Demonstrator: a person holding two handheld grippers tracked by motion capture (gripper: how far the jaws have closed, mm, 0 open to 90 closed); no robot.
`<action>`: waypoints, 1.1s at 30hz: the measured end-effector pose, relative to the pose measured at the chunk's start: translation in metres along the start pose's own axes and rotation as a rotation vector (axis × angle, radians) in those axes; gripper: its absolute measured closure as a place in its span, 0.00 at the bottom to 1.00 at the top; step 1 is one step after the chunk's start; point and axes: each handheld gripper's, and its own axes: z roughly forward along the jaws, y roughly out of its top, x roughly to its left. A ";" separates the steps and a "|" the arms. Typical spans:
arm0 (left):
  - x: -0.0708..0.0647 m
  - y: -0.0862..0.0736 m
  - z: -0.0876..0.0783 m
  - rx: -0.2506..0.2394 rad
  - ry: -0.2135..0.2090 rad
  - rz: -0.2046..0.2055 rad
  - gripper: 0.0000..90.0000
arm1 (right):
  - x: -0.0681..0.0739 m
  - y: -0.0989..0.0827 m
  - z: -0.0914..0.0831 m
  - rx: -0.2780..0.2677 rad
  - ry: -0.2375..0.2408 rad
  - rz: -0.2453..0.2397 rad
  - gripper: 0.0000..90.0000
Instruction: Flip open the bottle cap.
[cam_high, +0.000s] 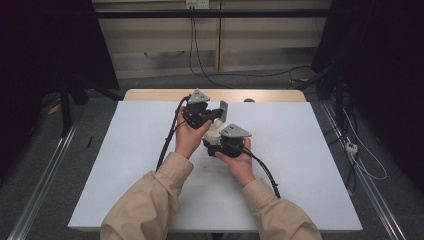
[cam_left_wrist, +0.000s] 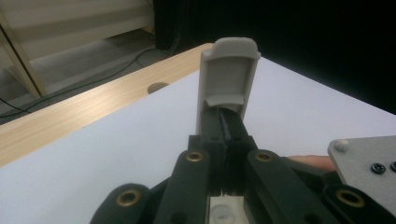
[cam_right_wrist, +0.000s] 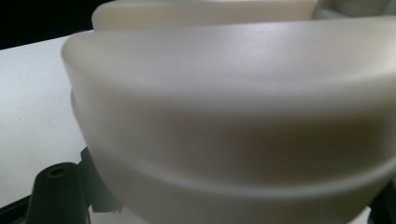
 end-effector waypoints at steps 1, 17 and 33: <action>0.000 0.000 0.001 -0.001 0.001 -0.002 1.00 | 0.000 0.000 0.000 0.000 0.000 0.000 0.21; 0.002 -0.004 0.009 0.013 0.002 -0.007 1.00 | -0.001 0.000 0.000 0.002 0.002 0.007 0.21; 0.002 -0.003 0.014 0.022 -0.001 -0.007 1.00 | -0.001 0.000 0.000 0.003 0.002 0.007 0.21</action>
